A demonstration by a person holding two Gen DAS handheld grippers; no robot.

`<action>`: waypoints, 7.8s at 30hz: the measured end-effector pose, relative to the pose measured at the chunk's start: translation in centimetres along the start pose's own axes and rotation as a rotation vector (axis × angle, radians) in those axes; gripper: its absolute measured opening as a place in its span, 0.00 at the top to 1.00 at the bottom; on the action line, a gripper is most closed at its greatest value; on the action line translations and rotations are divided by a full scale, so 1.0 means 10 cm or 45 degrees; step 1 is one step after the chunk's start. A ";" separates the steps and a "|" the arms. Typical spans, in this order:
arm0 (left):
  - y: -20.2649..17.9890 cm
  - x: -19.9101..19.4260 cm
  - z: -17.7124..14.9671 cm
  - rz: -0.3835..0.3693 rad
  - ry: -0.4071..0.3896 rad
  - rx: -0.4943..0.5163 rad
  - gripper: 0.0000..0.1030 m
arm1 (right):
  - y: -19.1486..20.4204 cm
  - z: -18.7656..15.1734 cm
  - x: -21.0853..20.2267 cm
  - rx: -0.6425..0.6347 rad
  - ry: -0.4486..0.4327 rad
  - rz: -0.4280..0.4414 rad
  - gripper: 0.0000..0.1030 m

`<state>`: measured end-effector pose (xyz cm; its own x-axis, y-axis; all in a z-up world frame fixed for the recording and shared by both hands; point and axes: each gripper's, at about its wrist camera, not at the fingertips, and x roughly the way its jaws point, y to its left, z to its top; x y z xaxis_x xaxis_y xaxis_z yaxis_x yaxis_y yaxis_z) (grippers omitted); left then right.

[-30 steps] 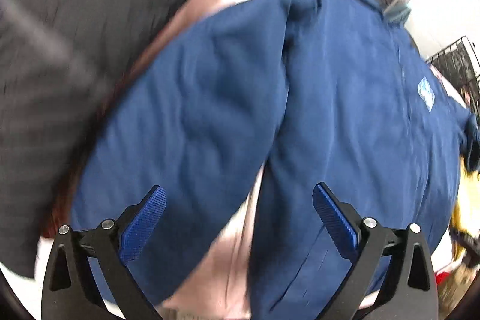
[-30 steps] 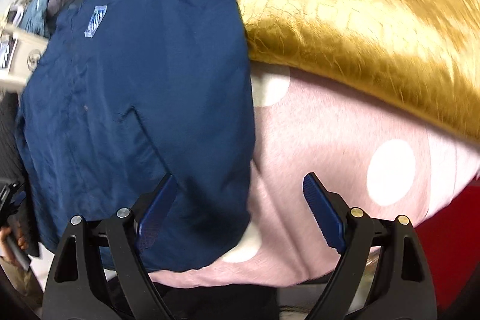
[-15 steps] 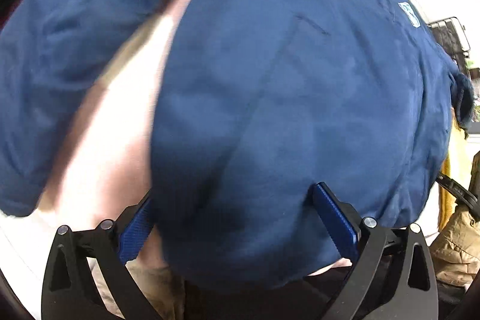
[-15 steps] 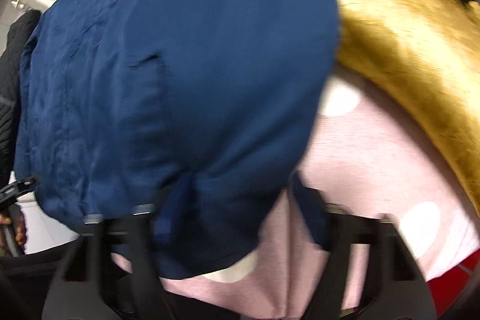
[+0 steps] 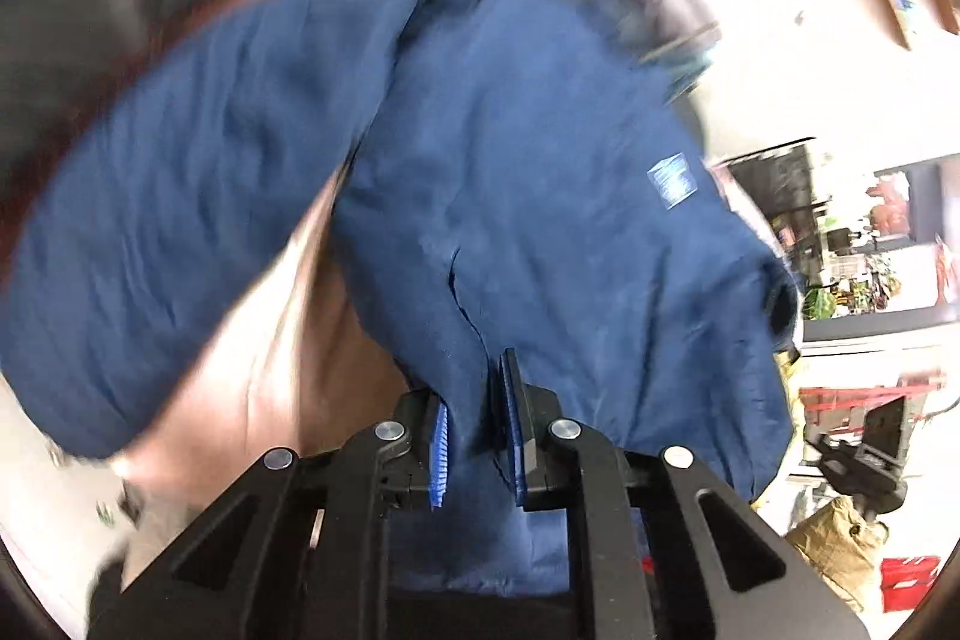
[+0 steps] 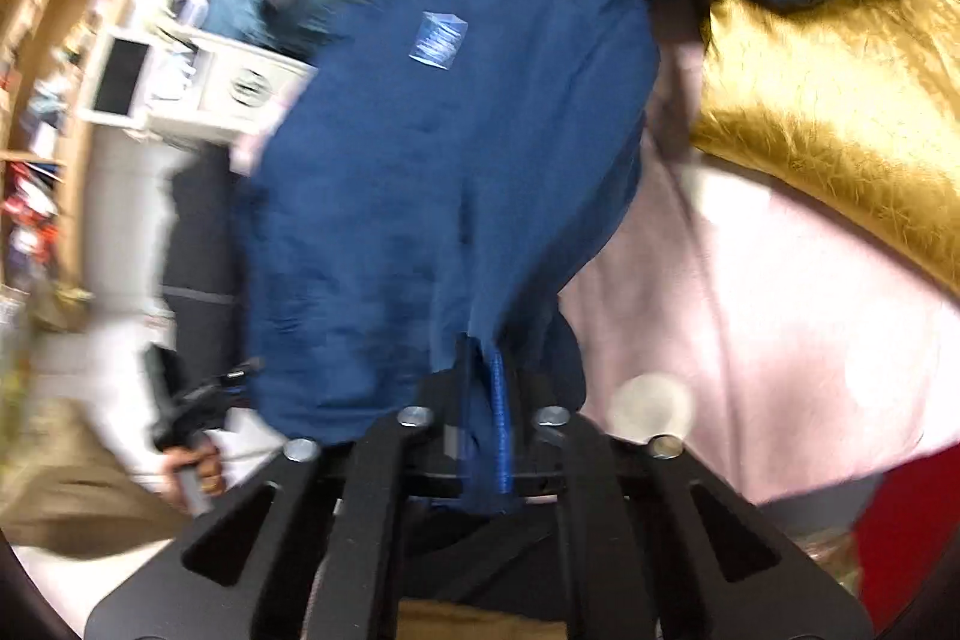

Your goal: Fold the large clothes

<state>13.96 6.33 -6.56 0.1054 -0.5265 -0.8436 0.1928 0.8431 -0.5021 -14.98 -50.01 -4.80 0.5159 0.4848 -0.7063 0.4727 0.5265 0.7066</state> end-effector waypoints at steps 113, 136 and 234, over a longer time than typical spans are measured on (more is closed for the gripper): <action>-0.26 1.35 -0.59 0.475 0.228 0.126 0.06 | -0.64 0.59 0.41 -0.279 -0.281 -1.023 0.08; -0.04 0.89 -1.35 0.605 0.189 -0.023 0.06 | -0.97 1.56 0.35 -0.466 -0.441 -1.102 0.77; -1.53 3.05 0.43 0.450 0.200 0.559 0.05 | 0.17 1.21 3.00 -0.664 -0.019 -1.065 0.05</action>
<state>18.44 -23.09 -23.74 0.0976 -0.1706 -0.9805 0.5621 0.8225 -0.0872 9.92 -43.04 -24.24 0.1691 -0.1913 -0.9669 0.3167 0.9395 -0.1305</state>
